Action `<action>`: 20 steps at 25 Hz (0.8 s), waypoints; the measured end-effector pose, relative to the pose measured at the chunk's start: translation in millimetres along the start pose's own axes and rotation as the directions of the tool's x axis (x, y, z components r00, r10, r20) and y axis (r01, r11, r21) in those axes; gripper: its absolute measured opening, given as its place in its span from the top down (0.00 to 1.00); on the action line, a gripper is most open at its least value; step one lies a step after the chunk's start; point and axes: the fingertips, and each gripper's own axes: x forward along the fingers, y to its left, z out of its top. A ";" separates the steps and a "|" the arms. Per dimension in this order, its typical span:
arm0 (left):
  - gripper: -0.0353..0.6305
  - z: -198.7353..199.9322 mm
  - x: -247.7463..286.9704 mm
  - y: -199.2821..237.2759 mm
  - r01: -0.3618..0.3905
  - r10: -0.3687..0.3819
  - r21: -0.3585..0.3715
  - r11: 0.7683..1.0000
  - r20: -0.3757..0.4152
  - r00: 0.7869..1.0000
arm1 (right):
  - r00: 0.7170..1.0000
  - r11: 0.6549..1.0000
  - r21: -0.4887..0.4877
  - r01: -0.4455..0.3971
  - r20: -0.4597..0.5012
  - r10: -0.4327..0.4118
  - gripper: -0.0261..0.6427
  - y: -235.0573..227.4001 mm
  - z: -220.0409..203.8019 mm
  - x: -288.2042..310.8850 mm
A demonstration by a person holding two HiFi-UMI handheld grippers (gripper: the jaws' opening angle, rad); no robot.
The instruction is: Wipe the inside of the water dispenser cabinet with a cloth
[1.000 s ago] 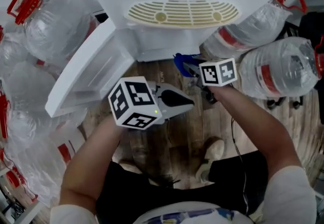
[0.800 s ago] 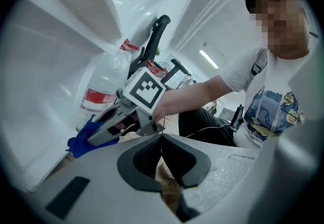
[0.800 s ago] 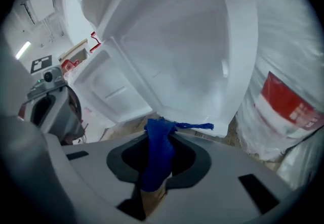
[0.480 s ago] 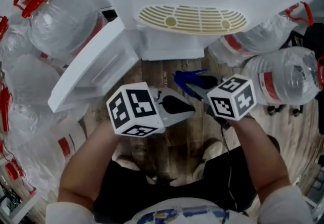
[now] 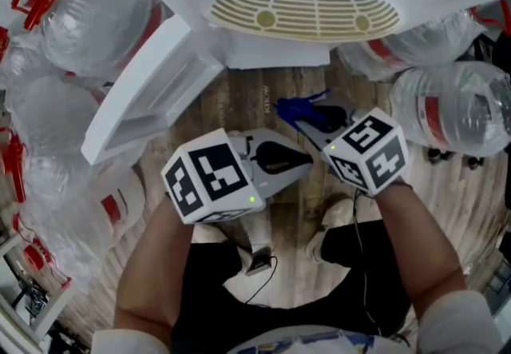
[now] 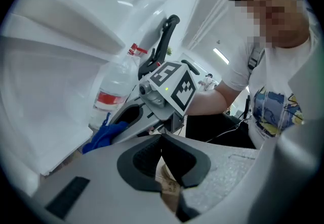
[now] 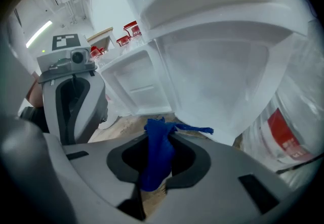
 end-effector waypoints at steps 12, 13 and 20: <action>0.94 27.7 -48.3 -66.3 -0.184 0.187 -0.081 0.980 0.029 0.982 | 0.999 0.994 0.104 0.026 -0.031 -0.023 0.85 65.4 -31.7 -50.1; 0.94 35.0 -58.5 -78.7 -0.200 0.205 -0.100 0.975 0.043 0.978 | 1.000 0.993 0.115 0.026 -0.018 -0.024 0.85 76.3 -25.8 -61.2; 0.94 112.0 -124.9 -219.1 -0.195 0.205 -0.160 0.968 0.050 0.977 | 1.000 0.992 0.123 0.025 0.007 -0.027 0.85 183.2 36.8 -182.6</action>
